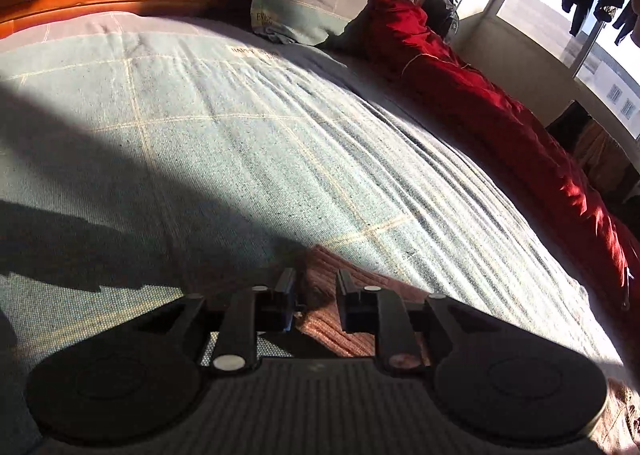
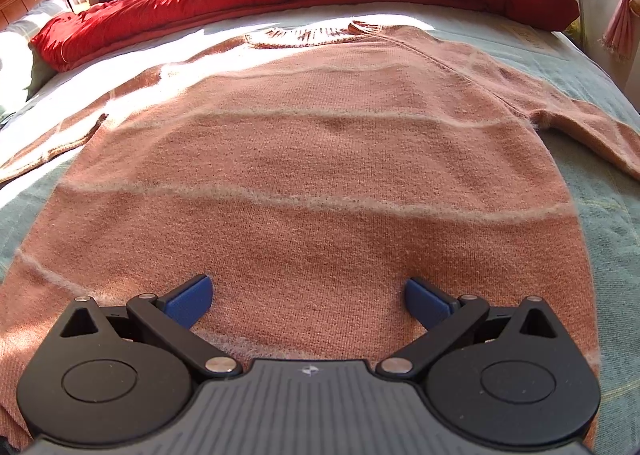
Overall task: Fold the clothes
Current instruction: 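Lay the sleeve across the sweater body and open the left gripper, then move the open left gripper toward the sweater collar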
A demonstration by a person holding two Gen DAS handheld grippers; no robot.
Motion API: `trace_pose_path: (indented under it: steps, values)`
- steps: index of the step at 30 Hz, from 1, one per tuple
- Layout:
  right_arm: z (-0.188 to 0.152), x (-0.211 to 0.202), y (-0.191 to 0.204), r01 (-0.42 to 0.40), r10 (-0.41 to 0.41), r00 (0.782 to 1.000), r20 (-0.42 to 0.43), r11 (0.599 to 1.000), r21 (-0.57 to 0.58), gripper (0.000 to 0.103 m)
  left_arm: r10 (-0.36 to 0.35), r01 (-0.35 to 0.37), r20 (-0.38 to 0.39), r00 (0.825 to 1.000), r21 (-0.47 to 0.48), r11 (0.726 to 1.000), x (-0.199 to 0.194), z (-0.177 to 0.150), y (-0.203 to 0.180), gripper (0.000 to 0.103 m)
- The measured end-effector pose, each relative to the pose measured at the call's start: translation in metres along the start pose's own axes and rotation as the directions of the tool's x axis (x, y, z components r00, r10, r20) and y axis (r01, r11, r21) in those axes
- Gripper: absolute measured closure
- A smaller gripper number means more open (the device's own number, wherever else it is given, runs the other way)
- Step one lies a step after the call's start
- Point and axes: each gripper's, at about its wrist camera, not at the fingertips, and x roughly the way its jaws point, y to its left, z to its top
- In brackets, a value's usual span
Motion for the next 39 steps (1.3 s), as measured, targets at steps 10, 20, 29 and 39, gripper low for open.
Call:
trace_pose_path:
  steps: [10, 20, 29, 39]
  values:
    - [0.001, 0.003, 0.004, 0.018, -0.018, 1.000, -0.011, 1.000, -0.020, 0.000, -0.443, 0.521, -0.317, 0.839, 0.229, 0.822, -0.004, -0.041, -0.125, 0.051]
    - [-0.002, 0.003, 0.005, 0.032, -0.032, 0.999, -0.007, 0.999, -0.038, 0.000, -0.381, 0.482, -0.392, 0.838, 0.201, 0.853, 0.015, -0.049, -0.103, 0.049]
    - [-0.001, 0.007, 0.009, 0.049, -0.051, 0.998, -0.025, 0.998, -0.046, 0.000, -0.281, 0.342, -0.312, 0.908, 0.164, 0.925, -0.005, -0.022, -0.047, 0.049]
    - [0.019, -0.017, 0.021, 0.032, -0.030, 0.999, 0.038, 0.998, -0.055, 0.000, -0.567, 0.767, -0.521, 0.638, 0.369, 0.524, -0.034, -0.091, -0.251, 0.039]
